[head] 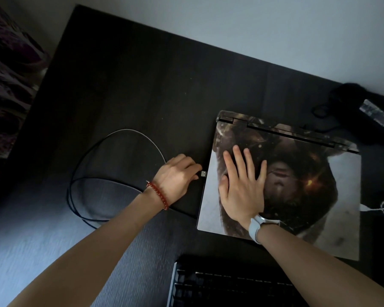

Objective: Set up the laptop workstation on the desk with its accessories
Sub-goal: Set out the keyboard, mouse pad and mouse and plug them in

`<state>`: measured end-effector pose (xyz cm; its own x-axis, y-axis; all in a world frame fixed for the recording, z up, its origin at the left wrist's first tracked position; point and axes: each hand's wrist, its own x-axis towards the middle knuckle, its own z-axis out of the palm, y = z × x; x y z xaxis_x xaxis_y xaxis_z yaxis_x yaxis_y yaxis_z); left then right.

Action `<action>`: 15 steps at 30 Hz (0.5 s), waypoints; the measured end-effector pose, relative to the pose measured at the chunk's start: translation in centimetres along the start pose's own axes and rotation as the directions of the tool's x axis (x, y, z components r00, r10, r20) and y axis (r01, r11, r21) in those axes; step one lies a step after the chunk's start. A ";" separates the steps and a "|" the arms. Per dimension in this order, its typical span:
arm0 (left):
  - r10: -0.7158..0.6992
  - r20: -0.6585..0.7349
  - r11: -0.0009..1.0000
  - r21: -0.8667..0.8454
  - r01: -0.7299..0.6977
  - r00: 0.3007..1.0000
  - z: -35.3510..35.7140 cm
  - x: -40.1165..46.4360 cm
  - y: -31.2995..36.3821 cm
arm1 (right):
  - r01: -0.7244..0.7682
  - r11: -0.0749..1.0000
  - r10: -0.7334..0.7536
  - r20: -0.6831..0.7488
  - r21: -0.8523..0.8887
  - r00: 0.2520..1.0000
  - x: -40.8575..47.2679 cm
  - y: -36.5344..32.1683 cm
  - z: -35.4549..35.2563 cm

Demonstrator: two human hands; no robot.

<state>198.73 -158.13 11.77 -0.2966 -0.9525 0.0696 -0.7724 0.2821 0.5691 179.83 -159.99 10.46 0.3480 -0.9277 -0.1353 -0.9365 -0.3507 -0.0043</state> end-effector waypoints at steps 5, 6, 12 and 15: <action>-0.003 0.013 1.000 -0.006 0.003 1.000 -0.1 0.1 -0.1 | -0.001 1.000 0.001 0.004 0.009 1.000 0.0 -0.1 0.0; -0.007 0.014 1.000 -0.014 0.007 1.000 -0.1 0.1 -0.2 | -0.001 1.000 0.001 0.004 0.007 1.000 0.0 -0.1 0.0; -0.035 0.009 0.998 -0.042 0.035 0.999 0.1 -0.1 -0.1 | 0.000 1.000 0.000 0.008 -0.004 1.000 0.0 -0.1 -0.1; -0.012 0.010 0.999 -0.031 0.012 1.000 0.1 0.1 -0.2 | -0.006 1.000 0.006 0.010 -0.005 1.000 0.0 -0.1 -0.2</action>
<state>198.77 -158.28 11.54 -0.2930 -0.9545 0.0552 -0.7578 0.2671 0.5954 179.94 -159.99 10.66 0.3416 -0.9286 -0.1451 -0.9384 -0.3455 0.0018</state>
